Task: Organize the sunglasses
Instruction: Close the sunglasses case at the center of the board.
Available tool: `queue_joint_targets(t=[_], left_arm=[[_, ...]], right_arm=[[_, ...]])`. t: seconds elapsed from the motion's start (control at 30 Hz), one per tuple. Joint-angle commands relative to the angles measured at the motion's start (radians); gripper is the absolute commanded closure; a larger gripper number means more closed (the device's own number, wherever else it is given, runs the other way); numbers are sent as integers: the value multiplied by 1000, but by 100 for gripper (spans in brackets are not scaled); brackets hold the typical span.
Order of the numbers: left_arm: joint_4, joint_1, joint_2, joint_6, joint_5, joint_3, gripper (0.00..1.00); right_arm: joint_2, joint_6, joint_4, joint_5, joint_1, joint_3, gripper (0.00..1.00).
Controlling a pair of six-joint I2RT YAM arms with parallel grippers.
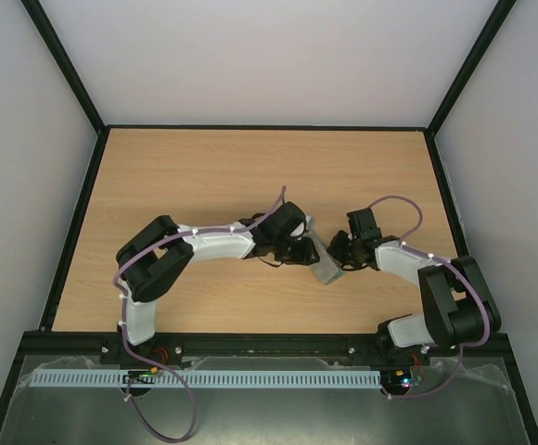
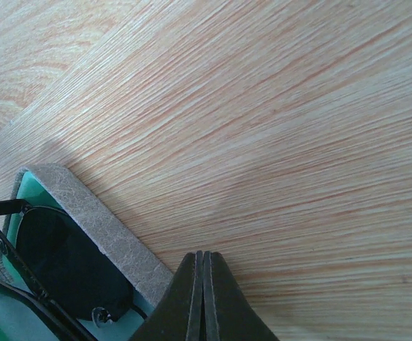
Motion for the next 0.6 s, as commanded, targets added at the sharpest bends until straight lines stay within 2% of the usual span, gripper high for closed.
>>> queue_joint_targets(t=[0.0, 0.23, 0.47, 0.57], left_arm=[[-8, -15, 79, 8, -33, 32, 71], [-30, -12, 127, 28, -46, 55, 71], [-43, -12, 180, 42, -44, 84, 72], [-64, -12, 193, 51, -48, 104, 72]], right_arm=[[4, -14, -74, -48, 15, -42, 99], [-98, -39, -156, 39, -25, -68, 99], [-222, -69, -285, 155, -46, -31, 92], [-218, -68, -287, 165, -47, -36, 91]])
